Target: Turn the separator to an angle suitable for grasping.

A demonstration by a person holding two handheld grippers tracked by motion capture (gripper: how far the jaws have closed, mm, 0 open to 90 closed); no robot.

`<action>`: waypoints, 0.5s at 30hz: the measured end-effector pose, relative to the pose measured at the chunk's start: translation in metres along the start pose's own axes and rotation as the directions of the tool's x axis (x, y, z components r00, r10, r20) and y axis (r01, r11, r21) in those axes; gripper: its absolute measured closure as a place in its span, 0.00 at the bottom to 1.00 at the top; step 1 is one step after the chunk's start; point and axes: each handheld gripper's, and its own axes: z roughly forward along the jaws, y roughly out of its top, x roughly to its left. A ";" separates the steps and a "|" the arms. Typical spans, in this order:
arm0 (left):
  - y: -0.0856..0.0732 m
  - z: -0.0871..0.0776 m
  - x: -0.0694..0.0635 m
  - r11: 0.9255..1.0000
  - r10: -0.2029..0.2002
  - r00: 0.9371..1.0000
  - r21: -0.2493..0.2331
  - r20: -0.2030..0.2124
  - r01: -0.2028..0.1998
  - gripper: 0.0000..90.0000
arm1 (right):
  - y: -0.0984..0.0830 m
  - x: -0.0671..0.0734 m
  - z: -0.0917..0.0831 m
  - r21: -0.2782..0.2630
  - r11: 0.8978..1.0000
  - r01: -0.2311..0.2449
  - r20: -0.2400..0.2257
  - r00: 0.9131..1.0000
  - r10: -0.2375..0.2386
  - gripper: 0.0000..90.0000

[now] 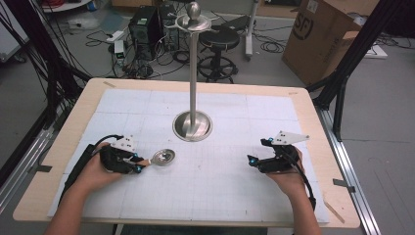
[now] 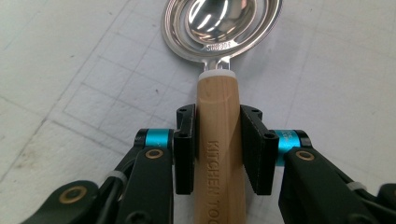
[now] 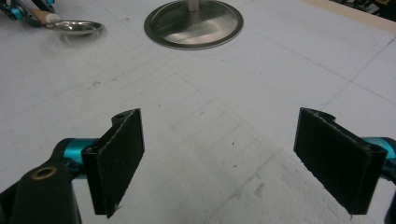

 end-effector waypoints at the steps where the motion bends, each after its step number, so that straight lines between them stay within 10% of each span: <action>1: 0.002 0.001 0.000 1.000 0.008 1.000 0.006 0.000 -0.008 0.76 | -0.001 -0.001 -0.001 -0.001 1.000 0.001 0.003 1.000 -0.001 0.16; 15: 0.034 0.029 -0.007 0.998 0.059 0.998 -0.011 0.030 -0.059 0.76 | -0.006 0.001 -0.011 0.005 1.000 -0.006 0.021 1.000 0.006 0.16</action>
